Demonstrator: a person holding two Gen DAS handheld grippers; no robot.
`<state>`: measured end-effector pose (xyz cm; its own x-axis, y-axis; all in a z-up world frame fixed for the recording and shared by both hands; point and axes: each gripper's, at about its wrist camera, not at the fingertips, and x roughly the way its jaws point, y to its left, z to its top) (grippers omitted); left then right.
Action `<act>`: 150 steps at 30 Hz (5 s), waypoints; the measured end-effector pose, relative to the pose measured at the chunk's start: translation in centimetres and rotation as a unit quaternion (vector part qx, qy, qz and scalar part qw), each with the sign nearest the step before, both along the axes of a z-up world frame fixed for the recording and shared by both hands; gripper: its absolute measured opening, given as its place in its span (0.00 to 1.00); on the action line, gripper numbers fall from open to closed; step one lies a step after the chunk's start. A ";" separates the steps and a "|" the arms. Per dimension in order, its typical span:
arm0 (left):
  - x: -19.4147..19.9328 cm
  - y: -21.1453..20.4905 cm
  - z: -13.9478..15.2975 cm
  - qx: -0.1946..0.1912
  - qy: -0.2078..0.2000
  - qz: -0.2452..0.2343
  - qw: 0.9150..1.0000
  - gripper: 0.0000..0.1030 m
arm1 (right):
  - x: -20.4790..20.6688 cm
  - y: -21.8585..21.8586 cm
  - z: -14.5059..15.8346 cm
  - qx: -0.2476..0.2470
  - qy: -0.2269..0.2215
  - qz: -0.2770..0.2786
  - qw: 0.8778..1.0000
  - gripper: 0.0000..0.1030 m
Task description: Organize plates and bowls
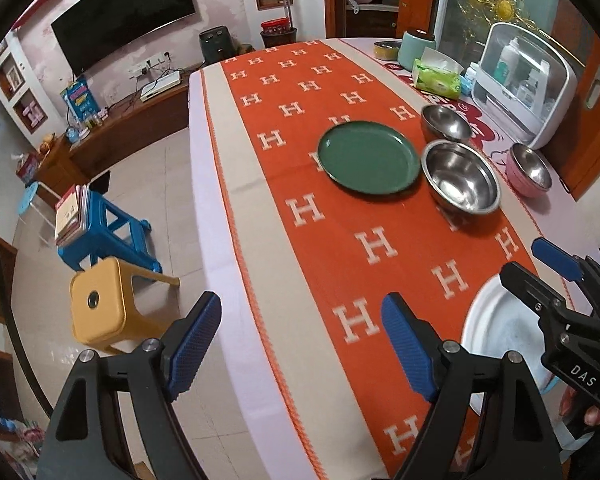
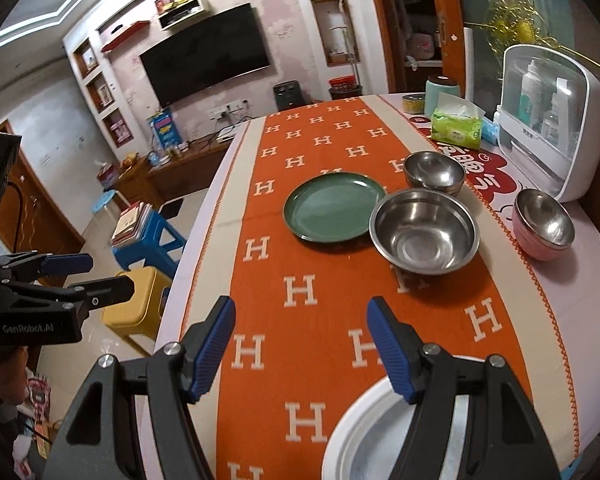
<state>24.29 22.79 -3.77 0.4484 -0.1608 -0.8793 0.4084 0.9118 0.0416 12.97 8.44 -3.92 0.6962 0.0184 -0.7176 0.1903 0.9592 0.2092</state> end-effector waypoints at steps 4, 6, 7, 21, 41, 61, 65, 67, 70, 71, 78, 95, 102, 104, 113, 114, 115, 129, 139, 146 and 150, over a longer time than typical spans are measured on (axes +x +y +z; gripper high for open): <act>3.3 -0.9 0.4 -0.006 -0.005 -0.011 1.000 0.79 | 2.1 -0.5 0.1 0.009 0.001 -0.018 1.000 0.67; 5.0 -1.4 0.3 -0.014 0.002 -0.015 1.000 0.79 | 3.2 -1.0 -0.1 0.011 0.002 -0.031 0.999 0.67; 5.7 -1.6 0.3 -0.014 0.004 -0.018 1.000 0.79 | 4.0 -1.3 -0.3 0.010 0.001 -0.042 0.999 0.67; 15.8 -5.2 -2.1 -0.042 0.004 -0.038 0.998 0.79 | 10.5 -4.4 -3.7 0.066 0.002 -0.125 0.990 0.67; 22.8 -8.8 -13.3 -0.116 0.047 -0.010 0.992 0.79 | 14.8 -5.2 -11.6 0.119 0.015 -0.164 0.979 0.67; 23.7 -9.9 -17.9 -0.125 0.070 -0.009 0.990 0.74 | 16.5 -4.3 -13.6 0.078 0.001 -0.195 0.978 0.66; 23.6 -10.1 -18.0 -0.126 0.072 -0.013 0.989 0.69 | 16.3 -4.7 -14.1 0.086 0.010 -0.209 0.974 0.66; 23.5 -10.2 -18.1 -0.128 0.073 -0.015 0.989 0.68 | 16.3 -4.9 -14.2 0.086 0.011 -0.212 0.973 0.66; 23.4 -10.4 -18.4 -0.129 0.078 -0.019 0.988 0.64 | 16.3 -5.5 -14.7 0.091 0.010 -0.220 0.971 0.63; 23.4 -10.4 -18.5 -0.129 0.080 -0.020 0.988 0.63 | 16.3 -5.8 -14.9 0.096 0.010 -0.224 0.970 0.60; 23.2 -10.5 -18.9 -0.133 0.076 -0.029 0.988 0.51 | 16.2 -6.9 -15.6 0.112 -0.012 -0.234 0.966 0.49; 22.8 -10.9 -19.2 -0.146 0.034 -0.029 0.988 0.35 | 16.2 -9.3 -16.9 0.156 -0.056 -0.281 0.945 0.12; 23.0 -10.7 -19.2 -0.162 0.053 -0.032 0.985 0.18 | 16.2 -9.6 -16.8 0.164 -0.054 -0.276 0.945 0.12; 22.9 -10.7 -19.2 -0.160 0.055 -0.032 0.985 0.18 | 16.2 -9.6 -16.8 0.169 -0.051 -0.275 0.945 0.11; 21.5 -9.6 -18.9 -0.142 0.063 -0.031 0.987 0.17 | 15.4 -9.0 -16.7 0.183 -0.029 -0.267 0.946 0.10; 21.3 -9.3 -18.9 -0.139 0.066 -0.028 0.988 0.17 | 15.3 -8.8 -16.6 0.182 -0.025 -0.264 0.947 0.10; 21.0 -9.0 -18.8 -0.138 0.068 -0.026 0.988 0.17 | 15.2 -8.6 -16.6 0.182 -0.022 -0.262 0.948 0.10; 15.6 -3.0 -17.4 -0.126 0.083 0.009 0.989 0.17 | 12.5 -4.2 -15.2 0.178 0.014 -0.208 0.962 0.10; 10.5 1.0 -14.5 -0.116 0.072 0.001 0.991 0.17 | 8.5 -0.6 -12.9 0.157 0.018 -0.163 0.974 0.11; 6.0 2.4 -11.9 -0.105 0.043 -0.023 0.993 0.18 | 4.8 0.9 -11.3 0.160 0.010 -0.148 0.976 0.12; 3.5 2.6 -10.5 -0.109 0.033 -0.039 0.993 0.18 | 2.4 1.1 -10.0 0.155 -0.002 -0.145 0.977 0.12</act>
<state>27.82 25.41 -14.31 0.3693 -0.3823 -0.8470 0.4726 0.8621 -0.1831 15.36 9.50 -13.91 0.7068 0.0361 -0.7065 0.4433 0.7557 0.4821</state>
